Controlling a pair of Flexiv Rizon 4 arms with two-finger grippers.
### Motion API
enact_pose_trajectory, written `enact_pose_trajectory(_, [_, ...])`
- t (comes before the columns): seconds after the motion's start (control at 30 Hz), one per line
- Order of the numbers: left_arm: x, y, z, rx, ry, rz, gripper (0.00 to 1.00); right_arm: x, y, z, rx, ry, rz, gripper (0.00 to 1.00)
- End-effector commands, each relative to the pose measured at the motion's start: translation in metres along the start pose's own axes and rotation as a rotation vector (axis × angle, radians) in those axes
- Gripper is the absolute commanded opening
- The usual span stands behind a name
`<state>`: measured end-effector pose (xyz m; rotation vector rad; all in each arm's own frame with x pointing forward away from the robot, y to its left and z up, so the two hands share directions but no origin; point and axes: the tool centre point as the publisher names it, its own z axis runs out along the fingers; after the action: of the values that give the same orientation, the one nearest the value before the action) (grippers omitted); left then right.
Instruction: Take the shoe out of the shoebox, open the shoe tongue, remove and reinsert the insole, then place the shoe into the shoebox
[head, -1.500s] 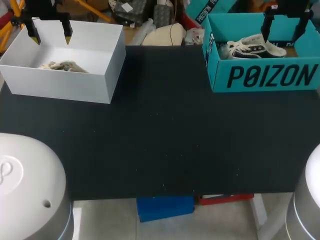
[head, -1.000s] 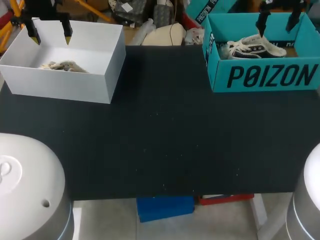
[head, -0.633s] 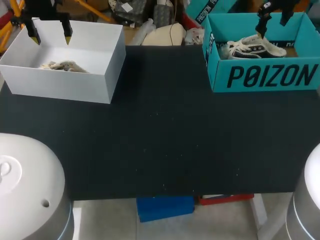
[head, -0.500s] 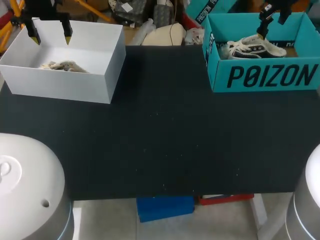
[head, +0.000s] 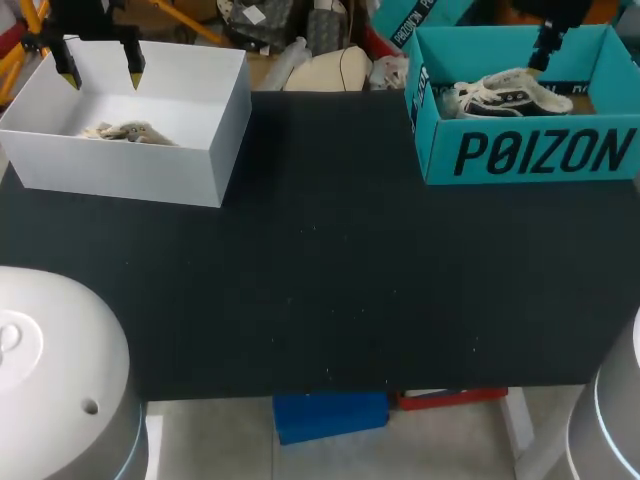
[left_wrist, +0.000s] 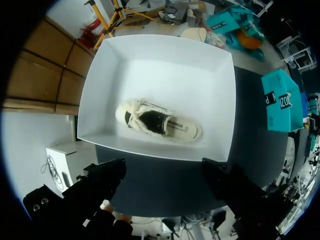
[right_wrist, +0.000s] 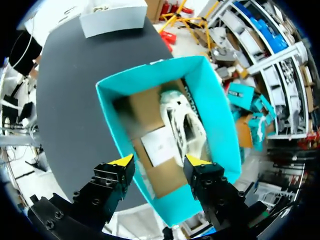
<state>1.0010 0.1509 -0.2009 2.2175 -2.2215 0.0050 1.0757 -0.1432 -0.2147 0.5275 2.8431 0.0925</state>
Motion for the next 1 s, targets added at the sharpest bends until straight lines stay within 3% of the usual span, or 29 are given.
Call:
enact_pose_trajectory(0.03, [0.0,0.0,-0.001,-0.001,-0.002,0.0,1.0,-0.031,0.005,0.04,-0.012,0.151,-0.215,0.62])
enact_pose_trajectory(0.2, [0.0,0.0,-0.001,-0.001,-0.002,0.0,1.0,-0.04,0.0,0.066,0.007,0.17,-0.259,0.63])
enact_pose_trajectory(0.23, [0.0,0.0,-0.001,-0.001,-0.002,0.0,1.0,-0.042,-0.001,0.072,0.006,0.17,-0.263,0.57])
enact_pose_trajectory(0.27, [0.0,0.0,-0.001,-0.001,-0.002,0.0,1.0,-0.043,-0.001,0.074,0.006,0.173,-0.264,0.58])
enact_pose_trajectory(0.3, [0.0,0.0,-0.001,-0.001,-0.002,0.0,1.0,-0.045,-0.001,0.08,0.013,0.177,-0.265,0.66])
enact_pose_trajectory(0.4, [0.0,0.0,-0.001,-0.001,-0.002,0.0,1.0,-0.048,-0.001,0.094,0.02,0.183,-0.264,0.73])
enact_pose_trajectory(0.47, [0.0,0.0,-0.001,-0.001,-0.002,0.0,1.0,-0.049,-0.001,0.1,0.027,0.184,-0.256,0.72])
enact_pose_trajectory(0.57, [0.0,0.0,-0.001,-0.001,-0.002,0.0,1.0,-0.052,-0.003,0.112,0.039,0.187,-0.213,0.64])
enact_pose_trajectory(0.63, [0.0,0.0,-0.001,-0.001,-0.002,0.0,1.0,-0.053,-0.006,0.118,0.036,0.188,-0.182,0.51])
enact_pose_trajectory(1.0, [0.0,0.0,-0.001,-0.001,-0.002,0.0,1.0,-0.055,-0.009,0.144,0.063,0.199,-0.129,0.47])
